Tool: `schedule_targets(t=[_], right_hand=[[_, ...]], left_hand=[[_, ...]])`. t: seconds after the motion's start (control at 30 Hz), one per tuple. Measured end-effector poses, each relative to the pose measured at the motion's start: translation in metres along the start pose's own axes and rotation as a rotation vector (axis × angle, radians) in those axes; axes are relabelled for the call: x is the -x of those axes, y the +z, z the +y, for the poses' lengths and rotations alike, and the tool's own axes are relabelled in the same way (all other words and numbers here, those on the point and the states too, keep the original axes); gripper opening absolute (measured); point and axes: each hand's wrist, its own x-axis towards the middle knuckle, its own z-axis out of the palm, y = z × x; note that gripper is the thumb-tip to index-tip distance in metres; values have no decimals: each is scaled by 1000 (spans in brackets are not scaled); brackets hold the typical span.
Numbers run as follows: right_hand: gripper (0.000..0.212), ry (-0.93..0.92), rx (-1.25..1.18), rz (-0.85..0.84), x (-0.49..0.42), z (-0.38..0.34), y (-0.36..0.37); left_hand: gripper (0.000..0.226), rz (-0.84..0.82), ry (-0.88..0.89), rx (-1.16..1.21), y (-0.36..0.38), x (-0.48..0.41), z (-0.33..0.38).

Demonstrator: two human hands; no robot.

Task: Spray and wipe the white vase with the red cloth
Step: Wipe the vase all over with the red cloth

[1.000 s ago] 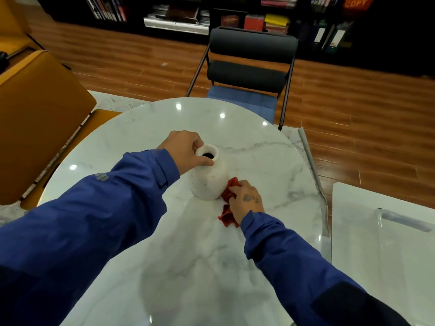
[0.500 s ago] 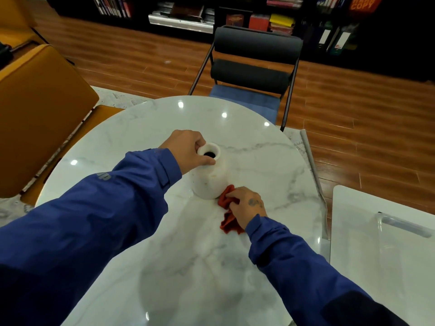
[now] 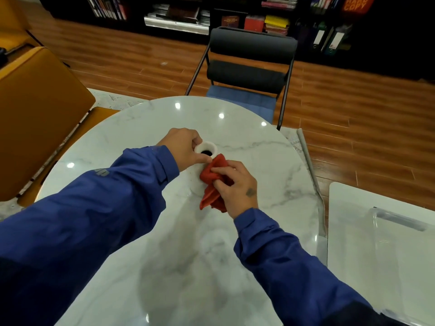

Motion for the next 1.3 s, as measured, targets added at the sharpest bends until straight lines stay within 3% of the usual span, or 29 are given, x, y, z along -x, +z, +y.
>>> schedule_targets(t=[0.2, 0.47, 0.67, 0.87, 1.0, 1.17, 1.3], right_hand=[[29, 140, 43, 20, 17, 20, -1], [23, -40, 193, 67, 0, 3, 11], [20, 16, 260, 23, 15, 17, 10], [21, 27, 191, 210, -4, 2, 23], [23, -100, 283, 56, 14, 5, 26], [22, 28, 253, 225, -4, 4, 24], [22, -110, 398, 99, 10, 3, 36]], left_hand=[[53, -21, -19, -10, -3, 0, 1], [53, -4, -34, -31, -4, -1, 2], [52, -10, -48, -42, -4, 0, 3], [51, -58, -14, -87, -9, -2, 5], [50, -78, -1, -100, -12, -3, 6], [50, -82, -7, -109, -12, -2, 7], [51, -81, -15, -113, -14, -3, 7]])
